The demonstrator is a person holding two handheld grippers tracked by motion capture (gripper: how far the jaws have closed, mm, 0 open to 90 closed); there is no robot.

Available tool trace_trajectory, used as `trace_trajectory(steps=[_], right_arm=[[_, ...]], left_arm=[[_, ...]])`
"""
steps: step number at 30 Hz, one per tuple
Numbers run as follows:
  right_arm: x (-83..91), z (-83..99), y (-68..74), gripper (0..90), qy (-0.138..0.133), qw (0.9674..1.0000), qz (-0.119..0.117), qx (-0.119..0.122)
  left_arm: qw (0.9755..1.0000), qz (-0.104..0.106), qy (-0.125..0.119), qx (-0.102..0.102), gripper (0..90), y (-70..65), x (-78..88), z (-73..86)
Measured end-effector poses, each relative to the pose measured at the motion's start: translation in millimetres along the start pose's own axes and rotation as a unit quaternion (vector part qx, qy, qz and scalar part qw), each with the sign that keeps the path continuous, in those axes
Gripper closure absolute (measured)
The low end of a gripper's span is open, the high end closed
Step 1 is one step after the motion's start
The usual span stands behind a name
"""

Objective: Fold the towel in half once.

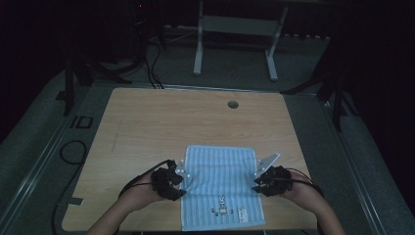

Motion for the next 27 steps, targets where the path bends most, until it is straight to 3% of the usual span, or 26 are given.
trace_trajectory(steps=[3,7,9,12,16,27], right_arm=[[0.2,-15.1,4.2,68.0,-0.012,0.9999,-0.006,-0.007],[-26.2,-22.1,12.8,65.5,0.007,0.9999,-0.012,0.004],[-39.8,-20.4,14.6,64.9,0.026,0.9995,-0.018,0.002],[-52.3,-14.9,12.3,62.4,0.05,0.9987,-0.013,0.005],[-52.0,-11.4,5.8,54.5,0.055,0.9984,-0.009,-0.006],[-51.7,-6.9,-8.7,54.1,0.07,0.9973,0.0,-0.022]], left_arm=[[0.9998,0.005,-0.018,-0.004,56.3,-0.1,-3.4,-14.1],[0.9995,0.023,-0.021,-0.009,55.2,-2.9,-22.5,-25.6],[0.9991,0.04,-0.008,-0.009,54.6,-1.8,-33.2,-23.2],[0.9987,0.041,0.027,-0.009,47.4,3.1,-45.7,-11.8],[0.9985,0.041,0.036,0.001,35.4,8.6,-51.5,-5.2],[0.9985,0.044,0.034,-0.004,33.9,23.5,-62.1,-18.9]])
Point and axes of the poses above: each handheld gripper's, and its own axes: x roughly backward along the jaws, z roughly out of its underside, y roughly to its left, the point moved 10 cm from there along -x, roughly forward along the jaws, and after that the axes turned 12 degrees about -x, right-handed, at the moved point
